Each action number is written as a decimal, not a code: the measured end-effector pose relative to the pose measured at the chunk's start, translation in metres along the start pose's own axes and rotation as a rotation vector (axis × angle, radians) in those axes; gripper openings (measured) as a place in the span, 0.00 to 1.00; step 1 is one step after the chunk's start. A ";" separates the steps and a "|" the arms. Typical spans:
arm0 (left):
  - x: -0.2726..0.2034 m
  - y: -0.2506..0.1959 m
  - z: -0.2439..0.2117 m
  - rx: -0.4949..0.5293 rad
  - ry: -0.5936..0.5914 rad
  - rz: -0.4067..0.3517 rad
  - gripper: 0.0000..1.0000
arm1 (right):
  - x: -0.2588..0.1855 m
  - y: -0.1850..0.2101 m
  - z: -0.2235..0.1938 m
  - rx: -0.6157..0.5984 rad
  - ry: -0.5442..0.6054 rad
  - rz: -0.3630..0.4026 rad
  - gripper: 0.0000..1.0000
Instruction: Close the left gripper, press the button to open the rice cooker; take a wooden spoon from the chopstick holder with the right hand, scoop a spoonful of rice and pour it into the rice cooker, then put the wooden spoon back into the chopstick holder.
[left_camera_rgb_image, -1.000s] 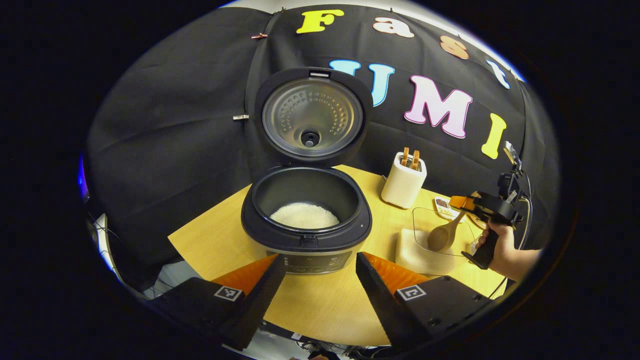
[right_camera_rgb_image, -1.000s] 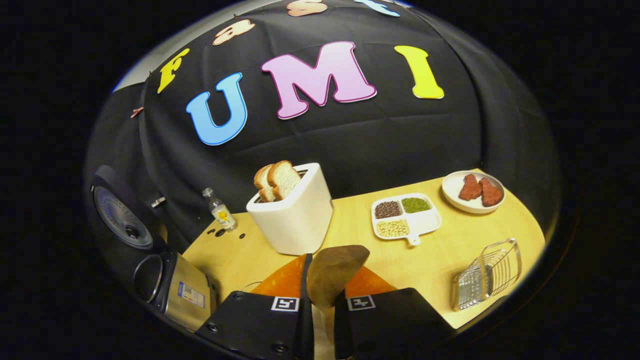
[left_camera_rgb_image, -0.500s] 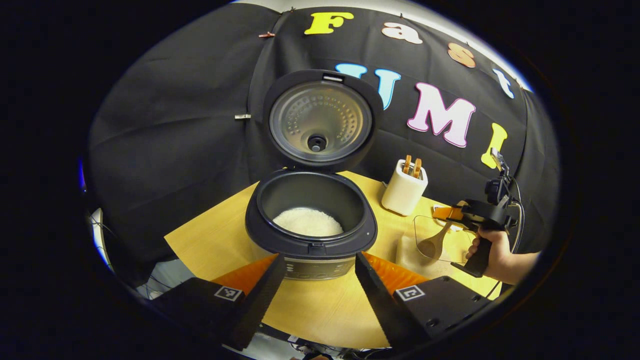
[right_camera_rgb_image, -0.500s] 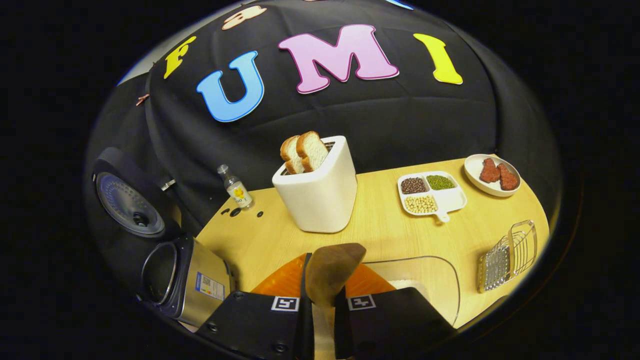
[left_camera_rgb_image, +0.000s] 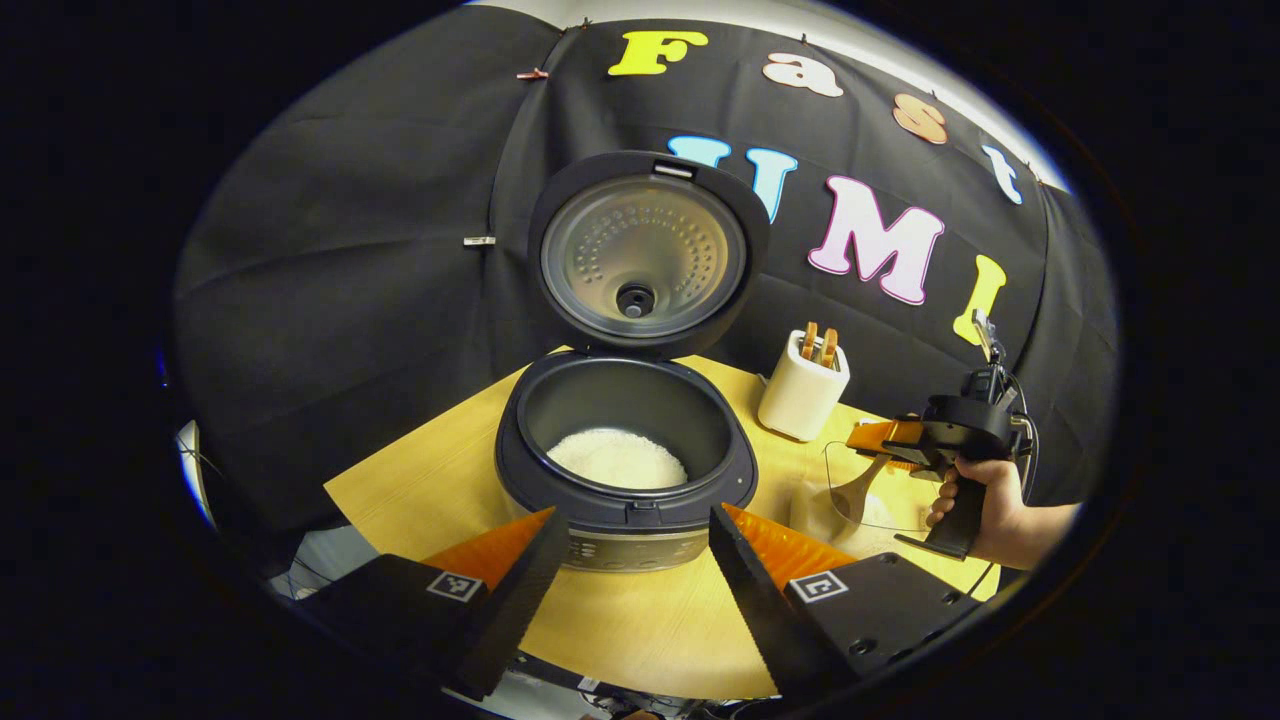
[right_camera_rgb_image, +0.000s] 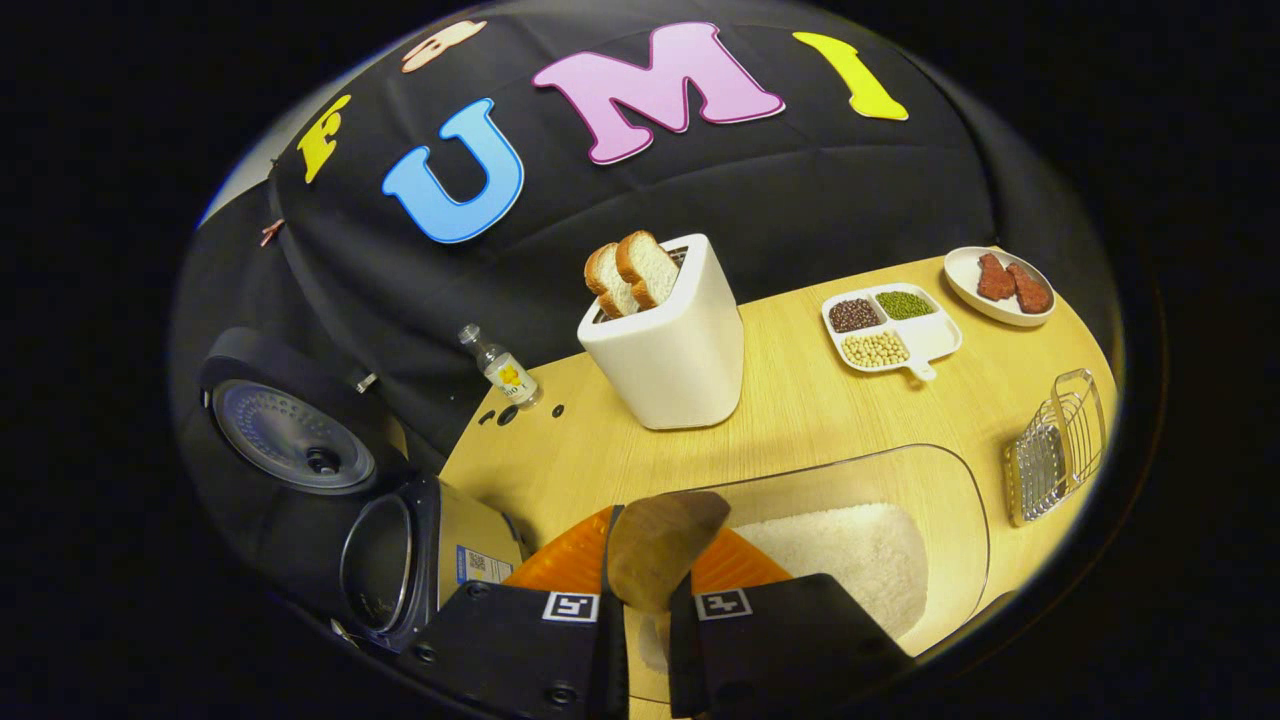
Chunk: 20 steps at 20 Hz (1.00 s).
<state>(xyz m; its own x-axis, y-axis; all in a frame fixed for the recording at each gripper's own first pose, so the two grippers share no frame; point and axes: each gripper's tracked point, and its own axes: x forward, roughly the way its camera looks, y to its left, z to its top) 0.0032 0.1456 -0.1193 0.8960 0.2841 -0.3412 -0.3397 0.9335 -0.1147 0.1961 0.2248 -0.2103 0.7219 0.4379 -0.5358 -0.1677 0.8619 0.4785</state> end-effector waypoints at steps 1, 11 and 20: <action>0.000 -0.001 0.001 -0.001 -0.004 -0.005 0.95 | -0.004 -0.002 0.003 0.031 -0.005 0.001 0.20; -0.002 -0.002 0.011 0.001 -0.033 -0.036 0.95 | -0.053 -0.054 0.047 0.316 -0.102 -0.071 0.20; -0.005 0.003 0.021 0.008 -0.057 -0.047 0.95 | -0.087 -0.081 0.079 0.566 -0.183 -0.091 0.20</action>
<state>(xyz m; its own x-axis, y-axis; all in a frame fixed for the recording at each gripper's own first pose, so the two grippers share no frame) 0.0037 0.1516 -0.0982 0.9256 0.2520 -0.2824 -0.2953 0.9476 -0.1220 0.2001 0.0963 -0.1474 0.8287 0.2746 -0.4877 0.2473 0.6022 0.7591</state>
